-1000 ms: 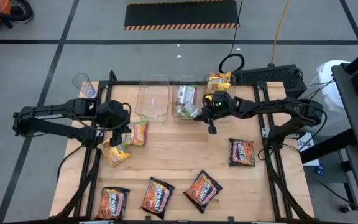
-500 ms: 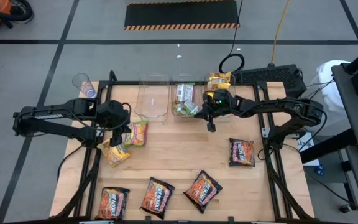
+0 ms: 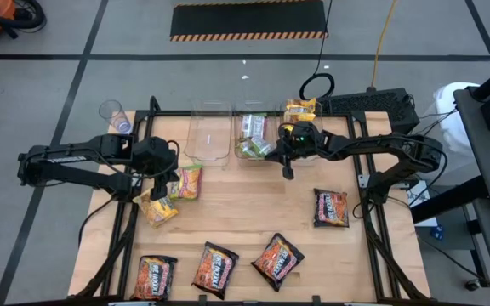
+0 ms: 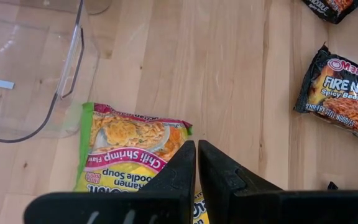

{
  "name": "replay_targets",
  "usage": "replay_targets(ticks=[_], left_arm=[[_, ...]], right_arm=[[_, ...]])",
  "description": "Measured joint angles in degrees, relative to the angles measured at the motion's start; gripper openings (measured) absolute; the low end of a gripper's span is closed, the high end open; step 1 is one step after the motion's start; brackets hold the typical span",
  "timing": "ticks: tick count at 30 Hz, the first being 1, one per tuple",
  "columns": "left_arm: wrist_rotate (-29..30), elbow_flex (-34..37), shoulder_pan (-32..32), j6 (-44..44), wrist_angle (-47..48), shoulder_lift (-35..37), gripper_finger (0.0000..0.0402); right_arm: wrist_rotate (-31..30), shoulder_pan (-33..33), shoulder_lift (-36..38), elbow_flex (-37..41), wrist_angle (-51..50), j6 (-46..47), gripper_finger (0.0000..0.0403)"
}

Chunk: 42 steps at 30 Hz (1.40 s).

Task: Sort Maruchan noodles
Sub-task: Put the green noodle pack into the center transparent bin, then adjust the green noodle pack in the center transparent bin

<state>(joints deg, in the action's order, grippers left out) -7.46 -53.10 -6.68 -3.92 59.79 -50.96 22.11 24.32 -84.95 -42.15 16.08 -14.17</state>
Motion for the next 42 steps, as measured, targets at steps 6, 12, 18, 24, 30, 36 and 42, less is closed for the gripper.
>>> replay_targets(ticks=[6,12,18,24,30,36,42], left_arm=[[0.0,0.0,0.0,-0.25,0.0,0.01,0.0024],[0.0,0.0,0.02,-0.72,0.0,0.0,0.0024],[0.0,0.0,0.02,-0.74,0.01,0.0,0.0024],[0.0,0.0,0.02,-0.24,0.02,0.0,0.0024],[0.02,0.0,0.02,-0.22,0.02,0.0,0.0024],[0.0,0.0,0.02,-0.26,0.02,0.0,0.0024],[0.02,0.0,0.01,0.51,0.04,0.0,0.0024]], right_arm=[[-4.42,0.01,0.02,0.0,0.31,-0.08,0.0068],[-5.82,0.08,0.04,0.0,6.51,-0.47,0.0095],[-5.6,0.07,0.07,-0.02,7.23,-0.02,0.0095],[-5.57,0.09,0.07,-0.02,6.99,0.0,0.0092],[-5.6,-0.02,0.47,-0.02,11.19,0.02,0.0091],[-5.9,0.34,3.16,-0.09,12.44,1.37,0.0091],[-7.28,2.66,5.07,-0.47,12.79,6.03,0.0091]])
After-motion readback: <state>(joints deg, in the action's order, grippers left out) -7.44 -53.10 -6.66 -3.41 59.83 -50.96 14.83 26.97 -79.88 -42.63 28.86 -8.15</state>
